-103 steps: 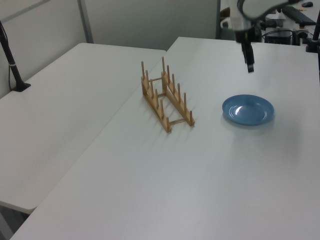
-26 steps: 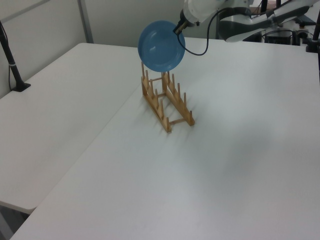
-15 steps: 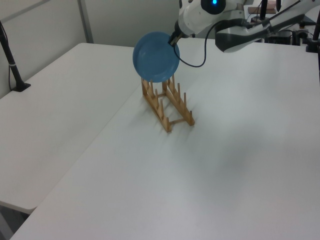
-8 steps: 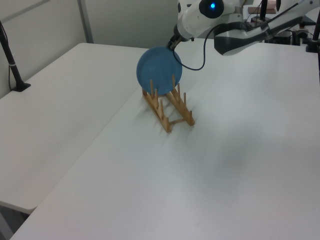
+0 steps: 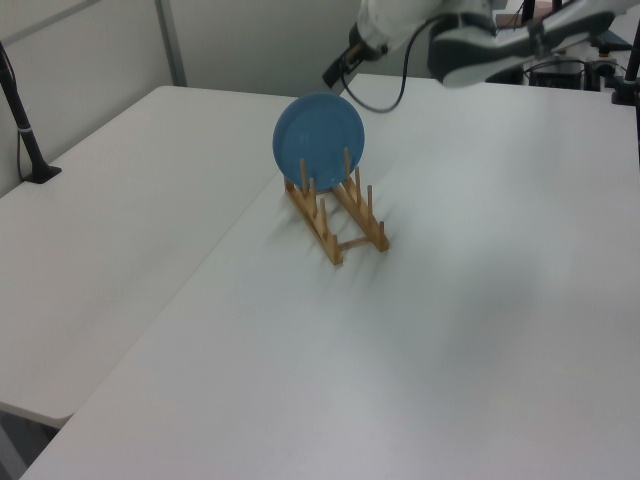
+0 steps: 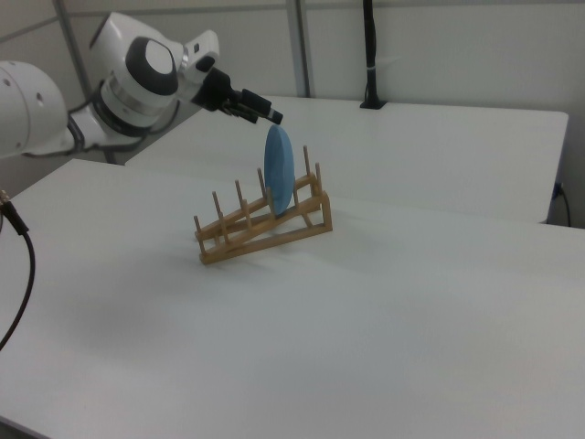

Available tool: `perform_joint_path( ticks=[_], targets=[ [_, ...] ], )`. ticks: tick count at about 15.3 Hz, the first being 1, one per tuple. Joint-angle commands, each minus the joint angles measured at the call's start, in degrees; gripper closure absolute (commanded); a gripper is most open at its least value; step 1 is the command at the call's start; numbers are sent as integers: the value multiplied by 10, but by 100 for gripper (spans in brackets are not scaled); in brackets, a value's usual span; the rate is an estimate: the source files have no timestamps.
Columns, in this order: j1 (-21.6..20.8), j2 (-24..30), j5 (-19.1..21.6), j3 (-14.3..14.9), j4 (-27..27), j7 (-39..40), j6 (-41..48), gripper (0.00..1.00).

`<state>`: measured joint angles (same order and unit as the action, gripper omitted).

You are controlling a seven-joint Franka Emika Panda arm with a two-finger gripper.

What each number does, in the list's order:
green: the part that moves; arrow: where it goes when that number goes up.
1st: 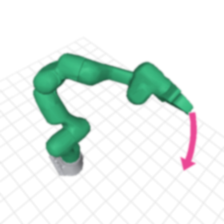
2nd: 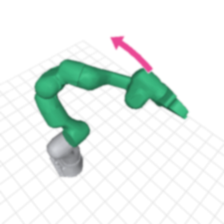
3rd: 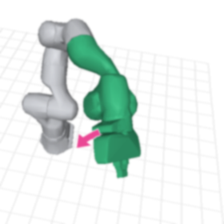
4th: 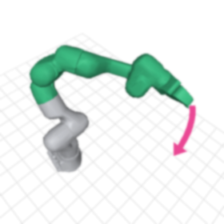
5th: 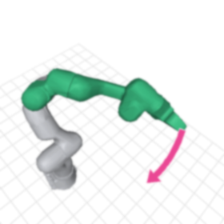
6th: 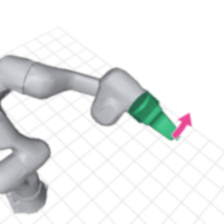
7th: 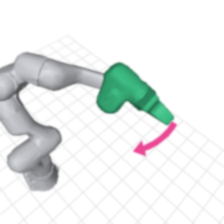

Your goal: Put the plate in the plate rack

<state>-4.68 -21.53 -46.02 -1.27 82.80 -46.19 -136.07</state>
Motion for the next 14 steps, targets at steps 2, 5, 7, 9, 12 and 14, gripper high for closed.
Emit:
perform_joint_path(
  ticks=[2,5,7,9,12,14],
  targets=[
    [0,49,178,4,19,85,70,0],
    [24,77,298,5,28,201,159,0],
    [37,104,358,7,46,281,215,0],
    [51,136,398,10,74,359,263,0],
    [54,170,414,10,106,395,353,0],
    [55,177,427,11,104,395,384,0]
  ],
)
